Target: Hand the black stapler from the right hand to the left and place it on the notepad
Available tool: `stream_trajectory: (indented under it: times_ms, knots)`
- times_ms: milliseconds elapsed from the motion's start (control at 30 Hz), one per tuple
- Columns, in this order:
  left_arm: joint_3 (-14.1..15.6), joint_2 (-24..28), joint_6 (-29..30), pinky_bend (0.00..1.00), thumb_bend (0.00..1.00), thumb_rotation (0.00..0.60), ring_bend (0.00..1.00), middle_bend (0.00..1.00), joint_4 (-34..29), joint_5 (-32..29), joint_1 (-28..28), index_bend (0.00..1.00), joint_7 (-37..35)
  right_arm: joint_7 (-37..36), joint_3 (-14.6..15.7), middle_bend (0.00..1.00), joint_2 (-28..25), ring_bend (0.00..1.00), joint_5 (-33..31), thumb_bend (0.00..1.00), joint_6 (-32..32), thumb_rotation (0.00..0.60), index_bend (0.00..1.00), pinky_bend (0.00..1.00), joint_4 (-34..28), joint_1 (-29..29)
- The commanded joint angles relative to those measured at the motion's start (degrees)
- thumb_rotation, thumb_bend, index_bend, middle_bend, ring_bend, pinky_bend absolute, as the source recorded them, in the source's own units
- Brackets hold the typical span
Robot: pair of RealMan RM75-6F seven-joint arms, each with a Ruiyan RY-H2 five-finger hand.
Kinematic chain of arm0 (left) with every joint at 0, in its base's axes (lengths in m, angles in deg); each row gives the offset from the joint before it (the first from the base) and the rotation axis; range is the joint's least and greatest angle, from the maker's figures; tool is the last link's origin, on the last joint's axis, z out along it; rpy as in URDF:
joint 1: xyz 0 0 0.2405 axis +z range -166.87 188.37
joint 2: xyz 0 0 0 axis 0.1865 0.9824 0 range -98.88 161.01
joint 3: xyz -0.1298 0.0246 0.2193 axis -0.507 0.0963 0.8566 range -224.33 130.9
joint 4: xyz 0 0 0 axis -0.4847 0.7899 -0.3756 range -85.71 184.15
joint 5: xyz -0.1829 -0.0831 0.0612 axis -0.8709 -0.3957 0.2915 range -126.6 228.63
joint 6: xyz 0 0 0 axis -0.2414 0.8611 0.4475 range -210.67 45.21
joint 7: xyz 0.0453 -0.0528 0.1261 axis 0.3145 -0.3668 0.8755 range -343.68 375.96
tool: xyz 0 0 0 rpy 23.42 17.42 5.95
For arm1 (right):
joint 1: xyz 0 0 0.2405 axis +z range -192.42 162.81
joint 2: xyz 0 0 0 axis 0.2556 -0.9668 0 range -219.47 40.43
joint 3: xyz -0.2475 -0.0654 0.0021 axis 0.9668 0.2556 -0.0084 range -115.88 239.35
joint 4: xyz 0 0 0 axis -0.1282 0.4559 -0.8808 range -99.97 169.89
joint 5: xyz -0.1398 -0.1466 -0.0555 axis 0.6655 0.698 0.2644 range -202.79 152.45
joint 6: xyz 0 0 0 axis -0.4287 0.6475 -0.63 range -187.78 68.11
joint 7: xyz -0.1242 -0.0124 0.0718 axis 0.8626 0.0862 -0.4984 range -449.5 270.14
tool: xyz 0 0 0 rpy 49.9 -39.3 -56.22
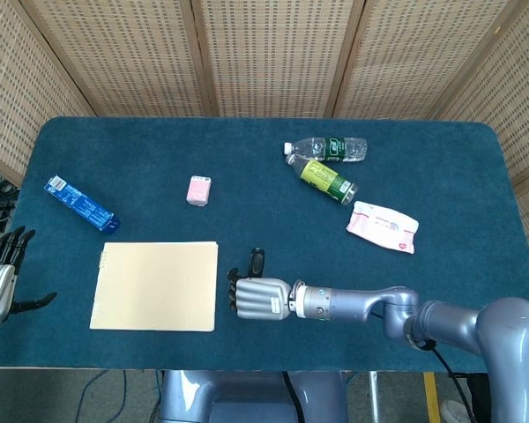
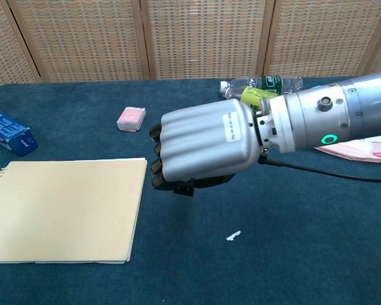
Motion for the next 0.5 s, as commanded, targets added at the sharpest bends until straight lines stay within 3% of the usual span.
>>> stream_trajectory:
  times_ms: [33, 367, 500]
  knots:
    - [-0.11, 0.19, -0.05, 0.00, 0.00, 0.600, 0.00, 0.00, 0.10, -0.20, 0.00, 0.00, -0.50, -1.94, 1.64, 0.58, 1.92, 0.52, 1.16, 0.73, -0.34, 0.600, 0.61, 0.40, 2.12, 1.75]
    - [-0.01, 0.73, -0.52, 0.00, 0.00, 0.600, 0.00, 0.00, -0.11, -0.45, -0.09, 0.00, -1.67, -3.89, 7.93, 0.54, 7.79, 0.51, 3.69, 0.75, 1.62, 0.600, 0.55, 0.40, 11.02, 3.49]
    - [0.11, 0.82, -0.31, 0.00, 0.00, 0.600, 0.00, 0.00, -0.26, -0.22, -0.06, 0.00, -1.72, -3.22, 10.10, 0.49, 8.88, 0.46, 4.47, 0.68, 2.67, 0.600, 0.49, 0.40, 13.40, 3.59]
